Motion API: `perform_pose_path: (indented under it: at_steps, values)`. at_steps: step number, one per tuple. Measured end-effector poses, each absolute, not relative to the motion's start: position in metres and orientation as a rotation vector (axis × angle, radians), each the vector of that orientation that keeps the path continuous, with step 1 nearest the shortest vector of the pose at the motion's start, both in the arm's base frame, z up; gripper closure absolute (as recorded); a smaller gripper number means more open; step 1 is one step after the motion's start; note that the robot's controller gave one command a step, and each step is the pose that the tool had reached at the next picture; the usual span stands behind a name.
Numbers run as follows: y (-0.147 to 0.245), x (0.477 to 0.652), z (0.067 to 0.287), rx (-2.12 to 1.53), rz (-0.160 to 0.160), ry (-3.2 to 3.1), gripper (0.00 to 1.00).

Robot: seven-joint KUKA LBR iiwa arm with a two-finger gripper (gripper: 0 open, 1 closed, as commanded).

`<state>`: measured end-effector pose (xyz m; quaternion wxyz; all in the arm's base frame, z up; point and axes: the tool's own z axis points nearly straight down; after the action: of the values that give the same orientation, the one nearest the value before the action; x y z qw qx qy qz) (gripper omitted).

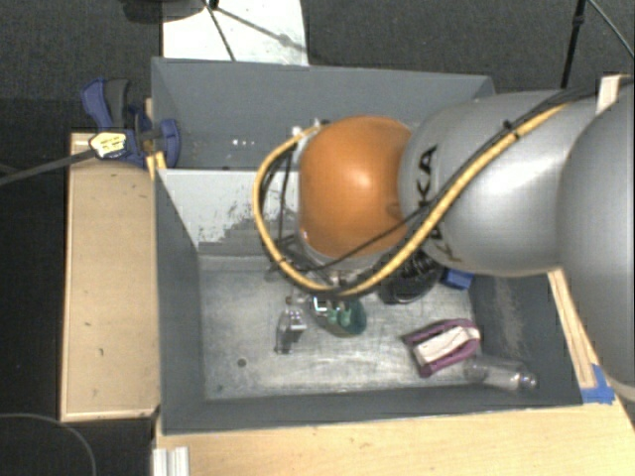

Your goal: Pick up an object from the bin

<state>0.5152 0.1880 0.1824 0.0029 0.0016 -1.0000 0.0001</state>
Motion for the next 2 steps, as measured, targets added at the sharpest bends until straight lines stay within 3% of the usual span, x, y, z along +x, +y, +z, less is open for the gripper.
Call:
perform_pose_path:
  at_steps: [1,2]
  values:
    - [0.092,0.507,0.133,0.353,0.004,-3.119,0.00]
    - [0.057,0.571,0.104,0.531,-0.004,-3.122,0.00]
